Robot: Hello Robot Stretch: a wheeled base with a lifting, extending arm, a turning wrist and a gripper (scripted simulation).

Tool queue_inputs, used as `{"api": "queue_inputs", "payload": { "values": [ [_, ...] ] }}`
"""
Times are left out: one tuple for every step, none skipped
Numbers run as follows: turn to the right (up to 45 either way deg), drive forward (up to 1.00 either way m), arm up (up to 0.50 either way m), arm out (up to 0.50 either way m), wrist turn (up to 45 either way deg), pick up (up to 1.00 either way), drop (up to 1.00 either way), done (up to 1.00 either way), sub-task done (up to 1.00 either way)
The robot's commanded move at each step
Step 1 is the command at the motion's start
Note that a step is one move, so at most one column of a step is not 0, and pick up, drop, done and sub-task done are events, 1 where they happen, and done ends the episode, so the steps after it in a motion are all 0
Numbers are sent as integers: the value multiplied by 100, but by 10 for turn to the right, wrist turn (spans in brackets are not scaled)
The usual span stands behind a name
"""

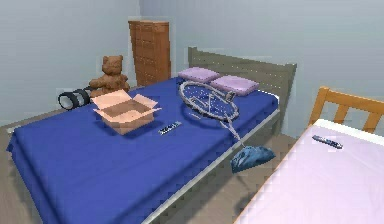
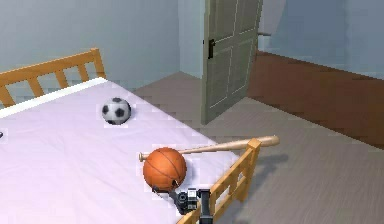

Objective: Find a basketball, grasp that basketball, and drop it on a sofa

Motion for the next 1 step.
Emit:
{"api": "queue_inputs", "payload": {
  "values": [
    [0,0,0,0,0,100,0,0,0]
  ]
}}
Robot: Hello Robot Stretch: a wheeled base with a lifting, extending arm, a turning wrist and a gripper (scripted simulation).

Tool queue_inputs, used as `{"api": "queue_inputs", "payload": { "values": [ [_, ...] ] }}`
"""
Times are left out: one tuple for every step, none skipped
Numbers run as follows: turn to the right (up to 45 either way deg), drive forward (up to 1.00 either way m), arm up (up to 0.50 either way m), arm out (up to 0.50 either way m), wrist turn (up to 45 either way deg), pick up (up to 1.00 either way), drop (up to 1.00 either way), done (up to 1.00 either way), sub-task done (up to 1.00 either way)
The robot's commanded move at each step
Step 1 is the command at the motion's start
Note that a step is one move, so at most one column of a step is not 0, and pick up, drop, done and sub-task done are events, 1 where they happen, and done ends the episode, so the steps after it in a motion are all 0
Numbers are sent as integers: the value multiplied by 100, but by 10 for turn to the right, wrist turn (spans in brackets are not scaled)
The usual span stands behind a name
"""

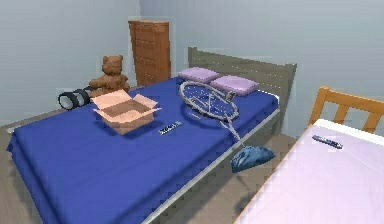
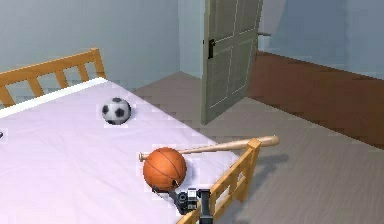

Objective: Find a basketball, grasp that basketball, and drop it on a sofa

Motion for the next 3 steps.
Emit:
{"api": "queue_inputs", "payload": {
  "values": [
    [0,0,10,0,0,0,0,0,0],
    [0,0,46,0,0,0,0,0,0],
    [0,0,0,0,-450,0,0,0,0]
  ]
}}
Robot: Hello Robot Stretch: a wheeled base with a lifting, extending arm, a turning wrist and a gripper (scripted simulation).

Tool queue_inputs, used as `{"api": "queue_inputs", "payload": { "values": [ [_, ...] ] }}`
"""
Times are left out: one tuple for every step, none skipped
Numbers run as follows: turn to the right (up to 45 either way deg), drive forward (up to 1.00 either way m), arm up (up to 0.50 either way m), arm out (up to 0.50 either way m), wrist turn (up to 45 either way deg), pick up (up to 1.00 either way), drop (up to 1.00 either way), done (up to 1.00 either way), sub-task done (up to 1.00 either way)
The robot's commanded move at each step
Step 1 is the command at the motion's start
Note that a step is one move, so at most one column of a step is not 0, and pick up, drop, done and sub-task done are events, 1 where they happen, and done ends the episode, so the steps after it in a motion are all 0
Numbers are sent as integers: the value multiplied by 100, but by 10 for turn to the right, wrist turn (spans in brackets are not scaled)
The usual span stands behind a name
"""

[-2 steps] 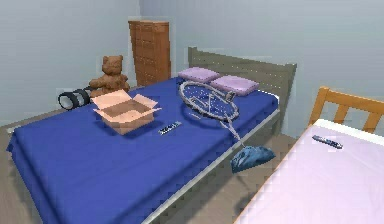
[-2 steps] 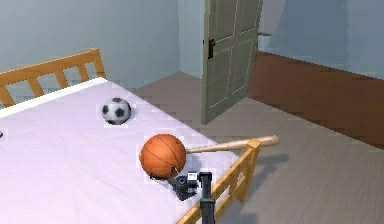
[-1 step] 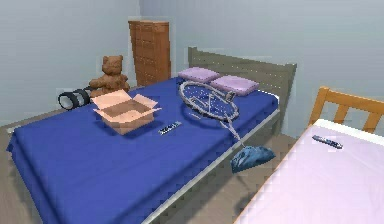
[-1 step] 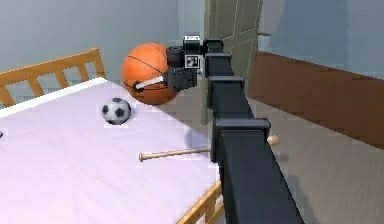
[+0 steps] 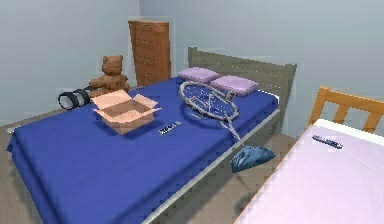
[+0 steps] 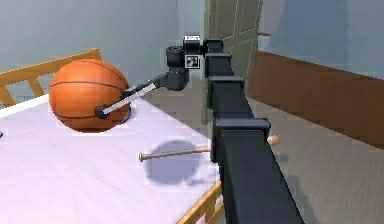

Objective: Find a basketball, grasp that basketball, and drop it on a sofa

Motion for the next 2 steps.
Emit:
{"api": "queue_inputs", "payload": {
  "values": [
    [0,0,0,0,-450,0,0,0,0],
    [0,0,0,0,-90,0,0,0,0]
  ]
}}
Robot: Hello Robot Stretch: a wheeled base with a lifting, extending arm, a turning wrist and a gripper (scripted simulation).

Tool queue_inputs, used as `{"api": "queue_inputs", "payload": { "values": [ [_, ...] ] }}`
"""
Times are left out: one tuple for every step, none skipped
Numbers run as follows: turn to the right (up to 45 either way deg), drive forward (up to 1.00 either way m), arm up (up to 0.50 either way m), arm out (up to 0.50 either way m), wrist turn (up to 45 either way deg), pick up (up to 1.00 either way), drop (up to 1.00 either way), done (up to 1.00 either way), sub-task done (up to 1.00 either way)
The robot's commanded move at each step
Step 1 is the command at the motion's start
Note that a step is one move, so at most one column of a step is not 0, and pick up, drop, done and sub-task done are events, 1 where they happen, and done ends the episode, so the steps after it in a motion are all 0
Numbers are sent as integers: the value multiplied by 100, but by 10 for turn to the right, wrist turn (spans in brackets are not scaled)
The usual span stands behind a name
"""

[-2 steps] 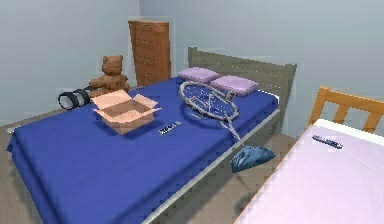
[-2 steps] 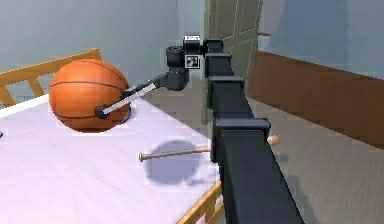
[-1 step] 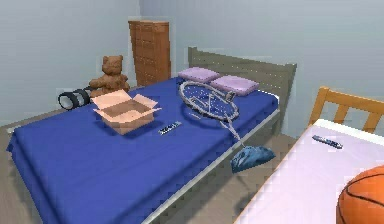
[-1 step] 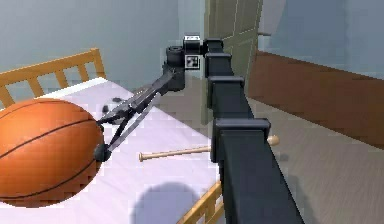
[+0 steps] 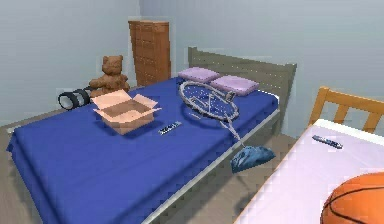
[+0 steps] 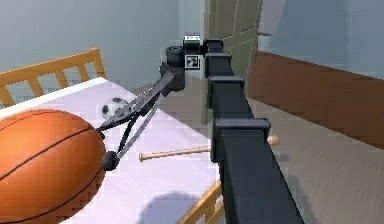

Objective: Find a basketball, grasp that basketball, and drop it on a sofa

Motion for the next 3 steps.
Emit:
{"api": "queue_inputs", "payload": {
  "values": [
    [0,0,0,-34,0,0,0,0,0],
    [-450,0,0,0,0,0,0,0,0],
    [-450,0,0,0,0,0,0,0,0]
  ]
}}
